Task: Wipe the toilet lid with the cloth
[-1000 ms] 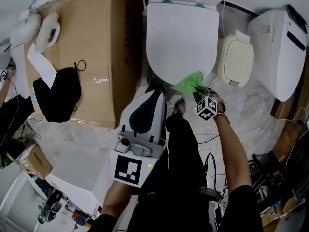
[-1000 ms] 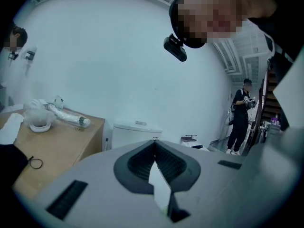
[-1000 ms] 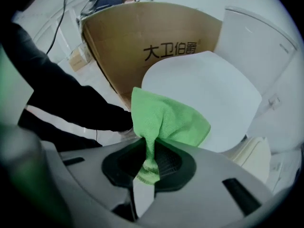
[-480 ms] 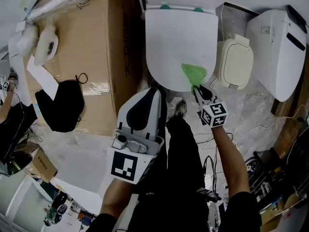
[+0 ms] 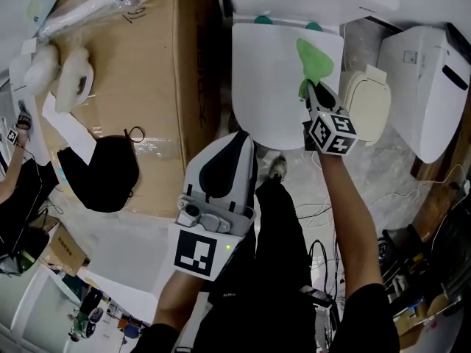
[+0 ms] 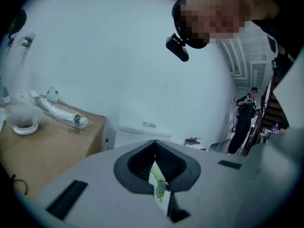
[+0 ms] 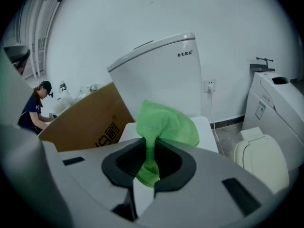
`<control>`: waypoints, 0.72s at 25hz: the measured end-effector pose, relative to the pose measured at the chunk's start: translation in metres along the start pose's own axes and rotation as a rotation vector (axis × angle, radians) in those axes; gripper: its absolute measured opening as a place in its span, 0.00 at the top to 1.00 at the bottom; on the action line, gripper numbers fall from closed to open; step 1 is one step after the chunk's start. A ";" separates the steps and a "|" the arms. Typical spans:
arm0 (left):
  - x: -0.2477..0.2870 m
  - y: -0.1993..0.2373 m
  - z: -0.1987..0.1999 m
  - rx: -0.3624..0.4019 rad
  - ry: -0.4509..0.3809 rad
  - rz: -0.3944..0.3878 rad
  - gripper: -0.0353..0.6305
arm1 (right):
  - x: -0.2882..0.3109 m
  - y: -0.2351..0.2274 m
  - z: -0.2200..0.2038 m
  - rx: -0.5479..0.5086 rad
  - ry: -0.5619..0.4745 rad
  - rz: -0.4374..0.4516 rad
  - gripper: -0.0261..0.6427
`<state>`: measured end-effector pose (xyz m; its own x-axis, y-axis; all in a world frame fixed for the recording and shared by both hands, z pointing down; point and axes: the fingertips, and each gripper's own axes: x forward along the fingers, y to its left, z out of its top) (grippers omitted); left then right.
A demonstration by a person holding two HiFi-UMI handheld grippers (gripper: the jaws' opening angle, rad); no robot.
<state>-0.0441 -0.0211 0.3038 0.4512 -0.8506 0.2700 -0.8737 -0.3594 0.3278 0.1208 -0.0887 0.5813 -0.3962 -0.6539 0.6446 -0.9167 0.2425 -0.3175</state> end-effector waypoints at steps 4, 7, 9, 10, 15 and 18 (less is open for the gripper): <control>0.014 0.019 0.004 -0.015 0.010 -0.004 0.95 | 0.035 -0.017 0.020 -0.024 0.021 -0.063 0.86; 0.025 0.031 0.008 -0.015 0.013 -0.011 0.95 | 0.056 -0.033 0.027 -0.045 0.048 -0.107 0.86; 0.032 0.039 0.010 -0.013 0.013 -0.017 0.95 | 0.068 -0.042 0.029 -0.061 0.067 -0.130 0.86; 0.035 0.042 0.011 -0.012 0.014 -0.019 0.95 | 0.074 -0.046 0.029 -0.070 0.079 -0.140 0.86; 0.051 0.057 0.010 -0.019 0.027 -0.025 0.95 | 0.095 -0.066 0.024 -0.127 0.139 -0.195 0.86; 0.058 0.063 0.008 -0.023 0.036 -0.026 0.95 | 0.104 -0.072 0.017 -0.153 0.180 -0.207 0.86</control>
<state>-0.0742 -0.0962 0.3324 0.4801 -0.8267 0.2935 -0.8575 -0.3716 0.3559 0.1463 -0.1860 0.6594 -0.1907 -0.5664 0.8018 -0.9705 0.2315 -0.0673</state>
